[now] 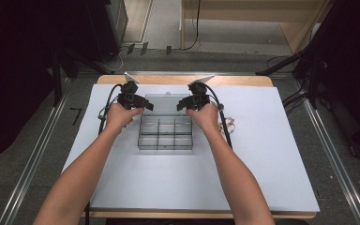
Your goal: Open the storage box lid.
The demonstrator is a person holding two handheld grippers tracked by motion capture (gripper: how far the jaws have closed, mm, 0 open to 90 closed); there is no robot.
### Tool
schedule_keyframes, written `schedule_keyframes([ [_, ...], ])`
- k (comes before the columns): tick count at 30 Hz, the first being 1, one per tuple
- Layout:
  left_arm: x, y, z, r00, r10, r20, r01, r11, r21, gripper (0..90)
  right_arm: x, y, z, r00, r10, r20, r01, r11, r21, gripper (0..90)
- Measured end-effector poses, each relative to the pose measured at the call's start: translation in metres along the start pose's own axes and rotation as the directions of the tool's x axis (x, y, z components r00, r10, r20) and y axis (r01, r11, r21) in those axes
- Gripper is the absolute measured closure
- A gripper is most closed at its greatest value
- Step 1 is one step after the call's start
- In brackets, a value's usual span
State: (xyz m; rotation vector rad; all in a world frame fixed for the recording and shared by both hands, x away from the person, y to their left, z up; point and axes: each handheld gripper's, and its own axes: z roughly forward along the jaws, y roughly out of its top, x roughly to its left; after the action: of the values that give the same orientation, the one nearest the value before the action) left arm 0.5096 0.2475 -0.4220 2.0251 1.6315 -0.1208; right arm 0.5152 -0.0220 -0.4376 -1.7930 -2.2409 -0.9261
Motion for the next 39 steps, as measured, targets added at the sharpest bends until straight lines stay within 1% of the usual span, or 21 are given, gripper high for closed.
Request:
schedule_keyframes([
  [4,0.0002,0.0,0.0006,1.0,-0.008,0.003,0.008,1.0,0.002,48.0,-0.0014,0.0,0.0004,1.0,-0.003,-0.007,0.003,1.0,0.003,38.2],
  [18,0.001,0.0003,0.0012,1.0,-0.007,0.005,0.007,0.9999,0.011,47.2,-0.0008,0.0001,0.0005,1.0,-0.002,-0.002,0.002,1.0,0.007,37.8],
  [26,0.0017,0.0003,0.0022,1.0,-0.007,0.001,0.007,0.9998,0.02,45.5,-0.0014,0.0004,0.0008,1.0,0.004,0.001,-0.004,1.0,0.022,37.3],
  [39,0.0006,-0.0001,0.0025,1.0,-0.01,0.002,0.01,0.9998,0.019,44.6,-0.0006,0.0001,-0.0011,0.9999,-0.008,0.009,0.007,1.0,0.027,37.8],
])
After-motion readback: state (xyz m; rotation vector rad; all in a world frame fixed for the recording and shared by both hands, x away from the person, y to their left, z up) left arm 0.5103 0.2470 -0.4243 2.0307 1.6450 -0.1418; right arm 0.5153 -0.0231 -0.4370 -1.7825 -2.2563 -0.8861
